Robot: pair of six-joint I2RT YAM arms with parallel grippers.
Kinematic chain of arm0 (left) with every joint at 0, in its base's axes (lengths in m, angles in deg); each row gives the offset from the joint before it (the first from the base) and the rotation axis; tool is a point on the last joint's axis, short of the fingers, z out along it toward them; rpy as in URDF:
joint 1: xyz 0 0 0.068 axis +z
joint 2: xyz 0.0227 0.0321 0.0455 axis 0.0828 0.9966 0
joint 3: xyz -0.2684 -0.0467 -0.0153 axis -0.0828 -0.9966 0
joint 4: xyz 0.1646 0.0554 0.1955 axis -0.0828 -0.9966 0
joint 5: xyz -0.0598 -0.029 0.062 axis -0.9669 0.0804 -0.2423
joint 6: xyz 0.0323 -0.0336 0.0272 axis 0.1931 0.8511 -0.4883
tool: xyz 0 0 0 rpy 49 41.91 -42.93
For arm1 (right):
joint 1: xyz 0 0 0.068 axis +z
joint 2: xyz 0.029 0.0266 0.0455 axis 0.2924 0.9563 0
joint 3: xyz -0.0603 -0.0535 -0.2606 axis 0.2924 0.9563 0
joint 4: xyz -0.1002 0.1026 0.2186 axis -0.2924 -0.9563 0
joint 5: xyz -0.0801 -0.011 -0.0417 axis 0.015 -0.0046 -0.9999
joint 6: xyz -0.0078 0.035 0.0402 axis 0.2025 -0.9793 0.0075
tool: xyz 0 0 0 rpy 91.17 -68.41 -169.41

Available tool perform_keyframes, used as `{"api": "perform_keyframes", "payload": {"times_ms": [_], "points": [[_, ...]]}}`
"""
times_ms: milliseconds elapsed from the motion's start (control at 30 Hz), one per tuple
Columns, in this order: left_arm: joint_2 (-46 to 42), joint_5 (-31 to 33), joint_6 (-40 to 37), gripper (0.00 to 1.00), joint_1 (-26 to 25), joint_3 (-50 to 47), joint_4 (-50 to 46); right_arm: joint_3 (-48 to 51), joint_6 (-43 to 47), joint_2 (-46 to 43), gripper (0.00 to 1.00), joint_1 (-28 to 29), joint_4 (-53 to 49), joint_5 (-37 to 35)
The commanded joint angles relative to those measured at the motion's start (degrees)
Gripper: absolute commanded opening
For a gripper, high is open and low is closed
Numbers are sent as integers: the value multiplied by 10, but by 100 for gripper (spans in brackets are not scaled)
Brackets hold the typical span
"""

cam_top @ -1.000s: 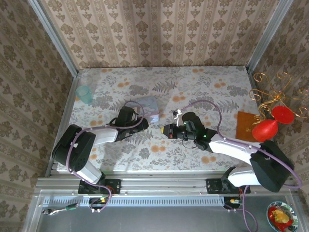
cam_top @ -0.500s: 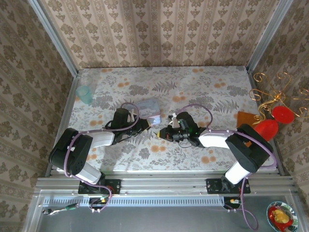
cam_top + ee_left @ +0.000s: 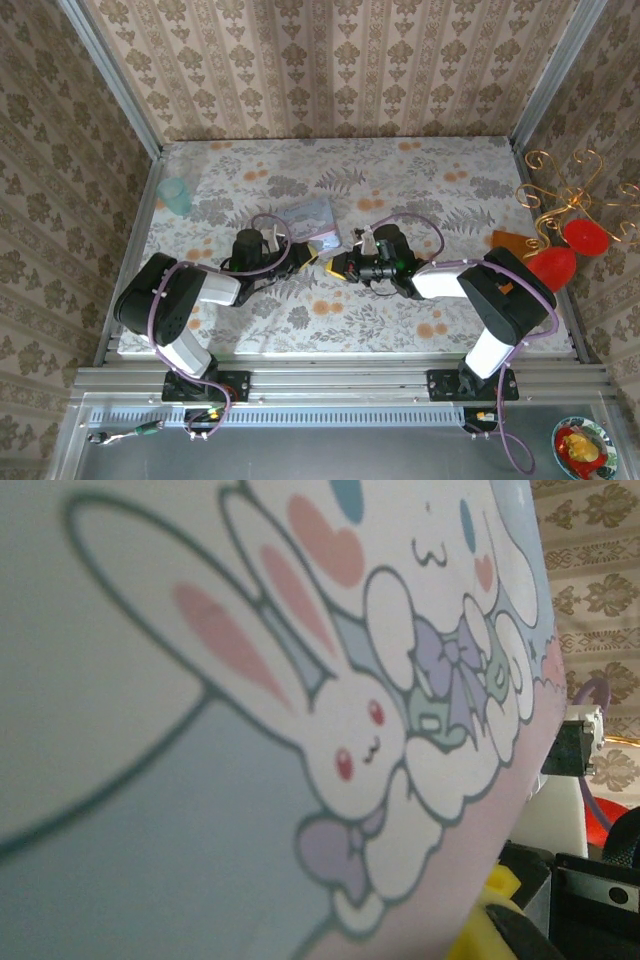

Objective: Unlock the padlock with the key

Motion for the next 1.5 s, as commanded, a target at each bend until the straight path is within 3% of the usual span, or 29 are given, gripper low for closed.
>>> {"api": "perform_keyframes", "payload": {"times_ms": [0,500,1467], "points": [[4,-26,18,0,1,-1,48,8,-6,-3,0,-7,16,20],[21,-31,39,0,1,5,95,11,-19,2,0,-11,44,27],[9,-49,39,1,11,13,76,6,-21,7,0,4,57,29]]}}
